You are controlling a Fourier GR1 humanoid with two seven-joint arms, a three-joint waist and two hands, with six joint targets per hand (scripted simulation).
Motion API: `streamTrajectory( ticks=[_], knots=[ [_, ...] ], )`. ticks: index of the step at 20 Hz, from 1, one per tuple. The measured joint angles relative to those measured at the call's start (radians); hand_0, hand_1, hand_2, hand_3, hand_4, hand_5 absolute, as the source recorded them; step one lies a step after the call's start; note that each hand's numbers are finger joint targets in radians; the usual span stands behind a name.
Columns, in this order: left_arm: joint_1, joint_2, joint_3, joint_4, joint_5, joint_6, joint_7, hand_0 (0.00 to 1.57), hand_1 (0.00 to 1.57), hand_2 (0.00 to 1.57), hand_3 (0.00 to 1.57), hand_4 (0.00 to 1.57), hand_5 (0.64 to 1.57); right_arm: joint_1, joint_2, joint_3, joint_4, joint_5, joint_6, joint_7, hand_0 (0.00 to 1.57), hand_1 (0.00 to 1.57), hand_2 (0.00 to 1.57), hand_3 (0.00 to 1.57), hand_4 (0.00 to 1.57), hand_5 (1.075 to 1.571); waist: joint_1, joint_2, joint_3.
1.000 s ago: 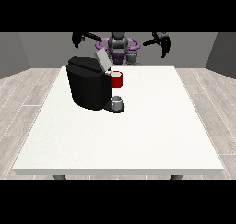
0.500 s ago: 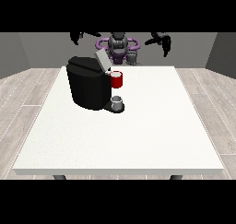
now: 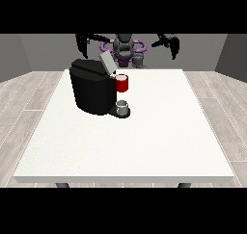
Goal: Insert the coffee pod into the coffee machine and close the lid
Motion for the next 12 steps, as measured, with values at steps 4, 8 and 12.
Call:
streamTrajectory(
  ticks=[4, 8, 12],
  knots=[
    [0.04, 0.016, -0.004, -0.076, 0.029, 0.006, 0.013, 0.0, 0.0, 0.0, 0.0, 0.34, 1.571, -0.028, 0.016, 0.024, 0.021, 0.003, -0.002, 0.005, 0.0, 0.0, 0.0, 0.0, 0.0, 1.571, -0.021, 0.034, -0.0002],
    [0.071, 0.031, -0.008, -0.156, 0.049, 0.006, 0.033, 0.0, 0.0, 0.0, 0.0, 0.37, 1.571, -0.056, 0.016, 0.034, 0.056, 0.0, 0.012, -0.016, 0.0, 0.0, 0.0, 0.0, 0.0, 1.571, -0.029, 0.073, -0.0002],
    [0.098, 0.033, -0.017, -0.211, 0.056, 0.024, 0.046, 0.0, 0.0, 0.0, 0.0, 0.37, 1.571, -0.098, 0.033, 0.061, 0.08, 0.016, 0.002, -0.022, 0.0, 0.0, 0.0, 0.0, 0.0, 1.571, -0.036, 0.099, -0.0002]
  ],
)
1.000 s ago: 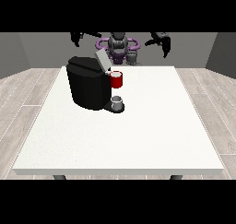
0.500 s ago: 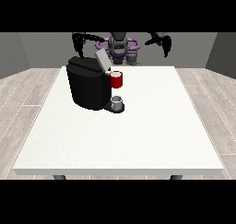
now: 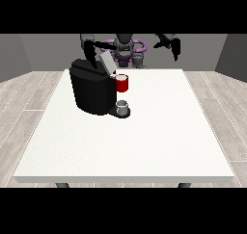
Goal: Insert the coffee pod into the coffee machine and close the lid
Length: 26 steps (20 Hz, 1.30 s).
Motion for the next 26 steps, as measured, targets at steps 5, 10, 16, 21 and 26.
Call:
streamTrajectory(
  ticks=[5, 10, 16, 21, 26],
  knots=[
    [0.045, 0.029, 0.004, -0.038, 0.006, 0.003, -0.022, 0.0, 0.0, 0.0, 0.0, 0.31, 1.571, -0.033, -0.002, 0.022, 0.017, 0.011, 0.018, -0.02, 0.0, 0.0, 0.0, 0.0, 0.07, 1.571, -0.013, 0.028, -0.0017],
    [0.052, 0.045, 0.008, -0.056, 0.008, 0.027, 0.004, 0.0, 0.0, 0.0, 0.0, 0.35, 1.571, -0.082, -0.006, 0.035, 0.028, 0.012, 0.035, 0.003, 0.0, 0.0, 0.0, 0.0, 0.2, 1.571, -0.032, 0.042, -0.0012],
    [0.066, 0.038, -0.014, -0.088, 0.01, 0.035, 0.014, 0.0, 0.0, 0.0, 0.0, 0.36, 1.571, -0.136, -0.007, 0.05, 0.046, 0.048, 0.01, -0.022, 0.0, 0.0, 0.0, 0.0, 0.12, 1.571, -0.016, 0.067, -0.0015],
    [0.052, 0.037, -0.027, -0.088, 0.006, 0.037, 0.004, 0.0, 0.0, 0.0, 0.0, 0.33, 1.571, -0.204, -0.035, 0.055, 0.056, 0.07, 0.013, 0.03, 0.0, 0.0, 0.0, 0.0, 0.0, 1.571, -0.004, 0.101, 0.0029],
    [0.037, 0.05, -0.032, -0.1, 0.016, 0.019, 0.023, 0.0, 0.0, 0.0, 0.0, 0.34, 1.571, -0.233, -0.054, 0.054, 0.063, 0.091, -0.001, 0.082, 0.0, 0.0, 0.0, 0.0, 0.0, 1.571, 0.022, 0.11, 0.0078]
  ],
)
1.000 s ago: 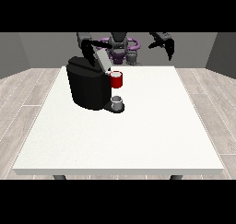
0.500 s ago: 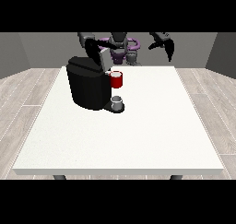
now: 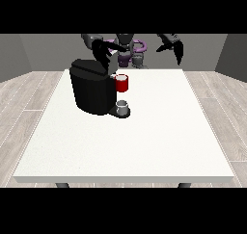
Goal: Insert the coffee pod into the coffee machine and close the lid
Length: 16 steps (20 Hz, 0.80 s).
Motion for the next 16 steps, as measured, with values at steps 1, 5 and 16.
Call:
streamTrajectory(
  ticks=[1, 5, 16],
  knots=[
    [0.002, 0.002, 0.002, 0.003, 0.002, -0.002, -0.003, 0.0, 0.0, 0.0, 0.0, 0.33, 1.571, 0.001, 0.003, 0.006, -0.004, 0.01, -0.01, 0.01, 0.0, 0.0, 0.0, 0.0, 0.0, 1.571, 0.002, -0.001, 0.0007],
    [-0.02, 0.006, -0.002, 0.003, 0.01, -0.015, -0.003, 0.0, 0.0, 0.0, 0.0, 0.39, 1.571, -0.015, -0.019, 0.021, -0.019, 0.054, -0.029, 0.051, 0.0, 0.0, 0.0, 0.0, 0.08, 1.571, 0.021, 0.015, 0.005],
    [-0.073, -0.016, -0.039, 0.012, -0.003, -0.019, -0.04, 0.0, 0.0, 0.0, 0.0, 0.43, 1.571, -0.079, -0.094, 0.006, -0.083, 0.12, -0.052, 0.228, 0.0, 0.0, 0.0, 0.0, 0.15, 1.571, 0.104, 0.083, 0.0201]
  ],
)
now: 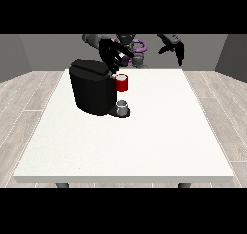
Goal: Insert the coffee pod into the coffee machine and close the lid
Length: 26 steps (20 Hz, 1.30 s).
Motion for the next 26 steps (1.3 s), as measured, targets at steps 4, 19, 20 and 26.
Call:
streamTrajectory(
  ticks=[4, 19, 20, 26],
  knots=[
    [-0.028, 0.002, -0.008, 0.002, 0.007, -0.018, 0.001, 0.0, 0.0, 0.0, 0.0, 0.37, 1.571, -0.009, -0.038, -0.011, -0.046, 0.017, 0.005, 0.085, 0.0, 0.0, 0.0, 0.0, 0.0, 1.571, 0.041, 0.025, 0.0055],
    [-0.168, -0.005, -0.046, -0.018, 0.023, -0.063, 0.013, 0.0, 0.0, 0.0, 0.0, 0.27, 1.571, -0.176, -0.042, -0.015, -0.16, 0.025, 0.016, 0.005, 0.0, 0.0, 0.0, 0.0, 0.0, 1.571, 0.245, 0.188, -0.0199],
    [-0.177, 0.001, -0.04, -0.02, 0.029, -0.068, 0.021, 0.0, 0.0, 0.0, 0.0, 0.3, 1.571, -0.187, -0.029, -0.012, -0.15, 0.024, 0.01, -0.014, 0.0, 0.0, 0.0, 0.0, 0.0, 1.571, 0.248, 0.192, -0.0218],
    [-0.199, -0.002, -0.046, -0.042, 0.034, -0.068, 0.044, 0.0, 0.0, 0.0, 0.0, 0.33, 1.571, -0.26, 0.017, -0.004, -0.059, 0.018, 0.005, -0.097, 0.0, 0.0, 0.0, 0.0, 0.0, 1.571, 0.246, 0.204, -0.0271]
  ],
)
